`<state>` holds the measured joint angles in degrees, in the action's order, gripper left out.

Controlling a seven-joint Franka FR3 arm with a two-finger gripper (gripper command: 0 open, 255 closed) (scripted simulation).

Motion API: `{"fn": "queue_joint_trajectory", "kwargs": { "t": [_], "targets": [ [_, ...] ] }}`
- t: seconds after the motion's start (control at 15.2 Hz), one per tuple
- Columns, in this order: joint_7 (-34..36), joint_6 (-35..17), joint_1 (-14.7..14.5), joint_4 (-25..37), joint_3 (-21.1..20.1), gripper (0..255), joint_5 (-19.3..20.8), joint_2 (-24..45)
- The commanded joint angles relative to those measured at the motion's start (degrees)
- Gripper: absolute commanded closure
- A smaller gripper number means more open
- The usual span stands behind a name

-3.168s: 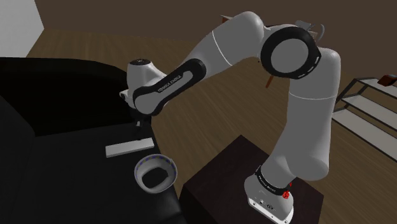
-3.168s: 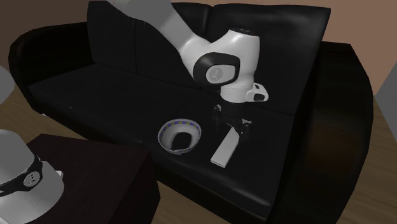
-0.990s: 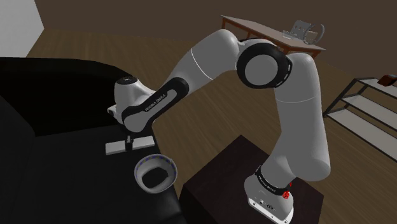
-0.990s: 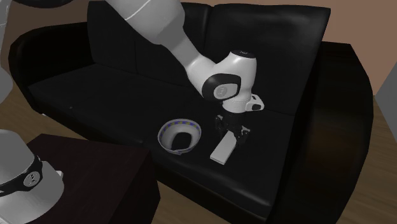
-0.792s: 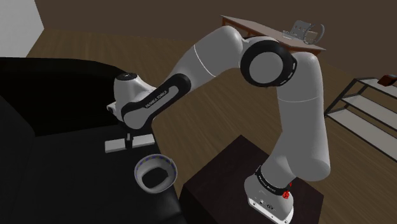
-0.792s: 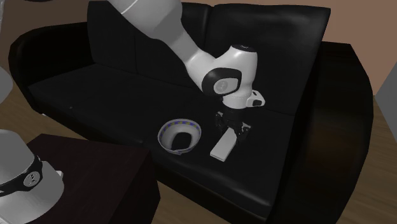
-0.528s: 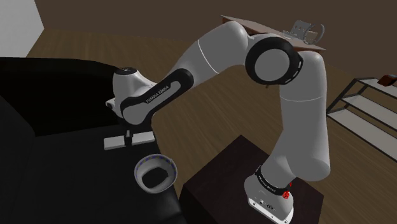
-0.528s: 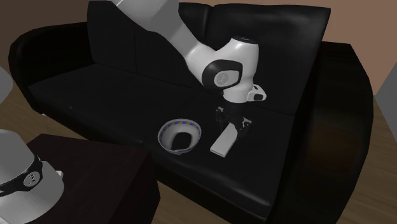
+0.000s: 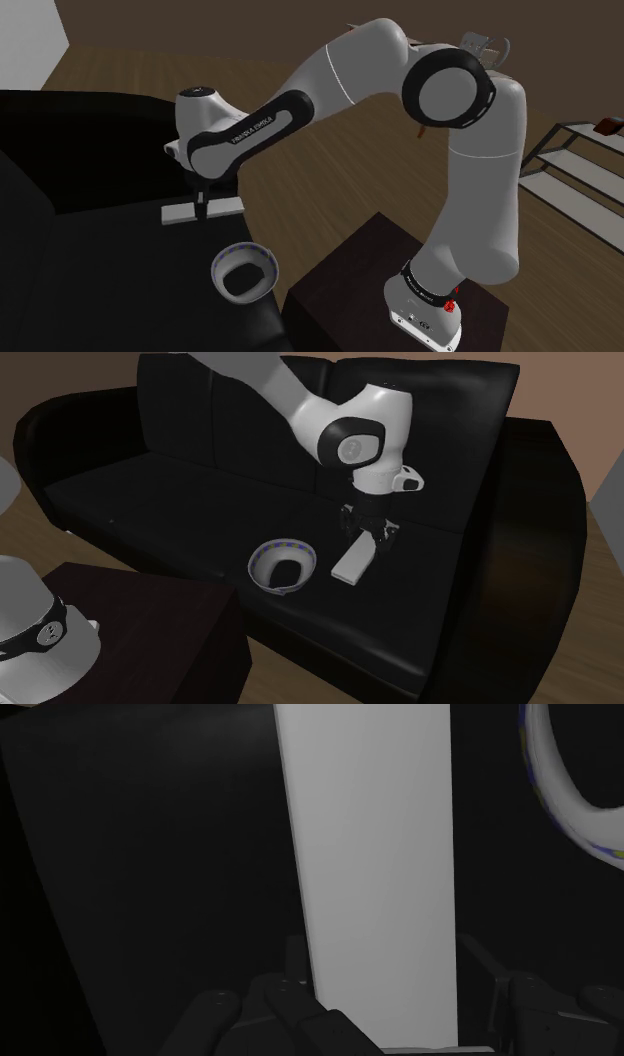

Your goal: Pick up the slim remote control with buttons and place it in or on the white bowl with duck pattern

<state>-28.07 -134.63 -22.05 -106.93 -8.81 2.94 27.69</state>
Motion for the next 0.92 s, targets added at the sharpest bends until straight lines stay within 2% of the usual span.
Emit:
{"fn": "queue_joint_trajectory", "kwargs": {
  "t": [0.0,0.26,0.86],
  "targets": [
    [-0.02,1.18,0.04,0.23,-0.12,255,-0.16,-0.96],
    [-0.16,3.47,0.18,0.73,-0.31,255,-0.48,-2.77],
    [4.54,-4.5,-2.36,-22.01,-3.28,255,-2.76,-17.84]
  ]
}}
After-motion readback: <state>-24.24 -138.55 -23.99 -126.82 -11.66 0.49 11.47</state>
